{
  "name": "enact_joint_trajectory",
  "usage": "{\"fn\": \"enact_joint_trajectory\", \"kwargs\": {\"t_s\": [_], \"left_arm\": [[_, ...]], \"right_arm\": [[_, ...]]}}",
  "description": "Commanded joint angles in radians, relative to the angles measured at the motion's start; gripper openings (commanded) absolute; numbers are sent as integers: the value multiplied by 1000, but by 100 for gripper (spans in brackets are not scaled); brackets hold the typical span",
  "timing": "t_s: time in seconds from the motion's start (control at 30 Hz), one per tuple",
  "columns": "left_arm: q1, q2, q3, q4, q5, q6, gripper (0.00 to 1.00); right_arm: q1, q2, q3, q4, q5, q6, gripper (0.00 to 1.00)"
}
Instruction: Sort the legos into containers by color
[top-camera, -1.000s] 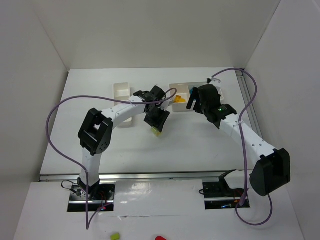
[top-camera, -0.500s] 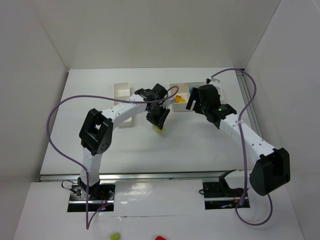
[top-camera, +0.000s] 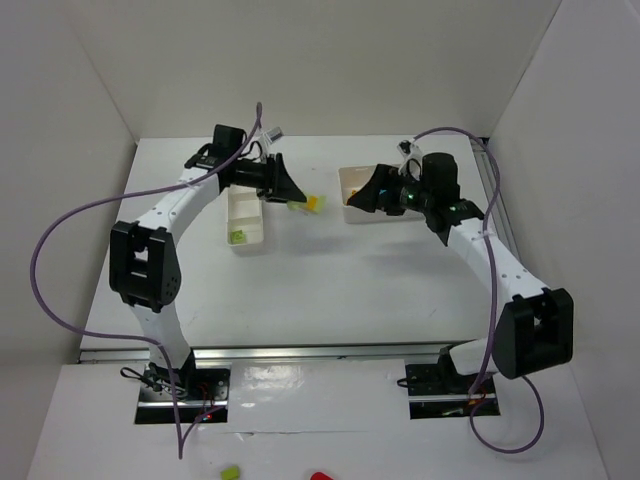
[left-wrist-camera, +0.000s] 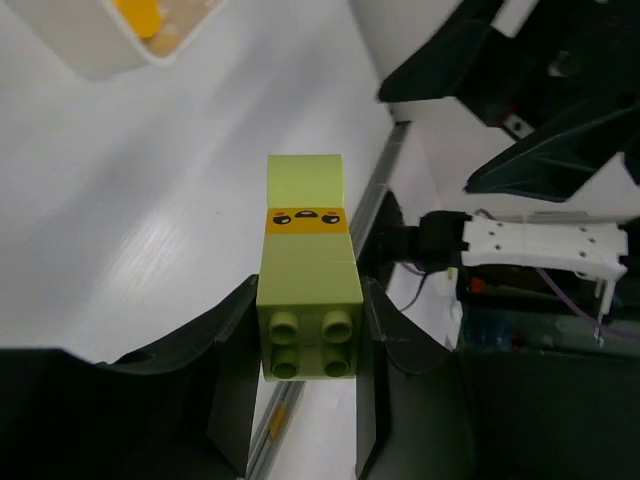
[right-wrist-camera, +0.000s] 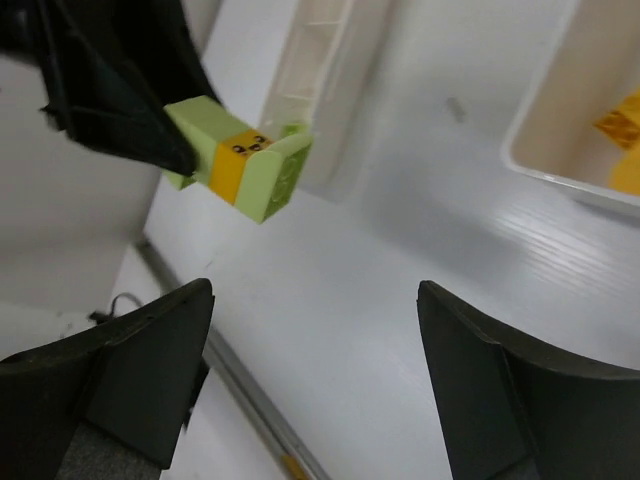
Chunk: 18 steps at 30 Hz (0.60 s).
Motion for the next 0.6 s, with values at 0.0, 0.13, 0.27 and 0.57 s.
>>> {"fn": "enact_joint_trajectory", "kwargs": {"t_s": [0.0, 0.13, 0.27, 0.57], "left_arm": [[-25, -50, -44, 293, 284, -185, 0], [-3, -72, -144, 643, 351, -427, 0], [-3, -83, -160, 700, 365, -477, 0], [6, -104, -170, 706, 365, -475, 0]], "right_arm": [[-3, 63, 55, 183, -348, 48, 90], [33, 120, 89, 226, -384, 68, 96], [46, 146, 89, 298, -398, 120, 96], [106, 233, 124, 408, -432, 210, 92]]}}
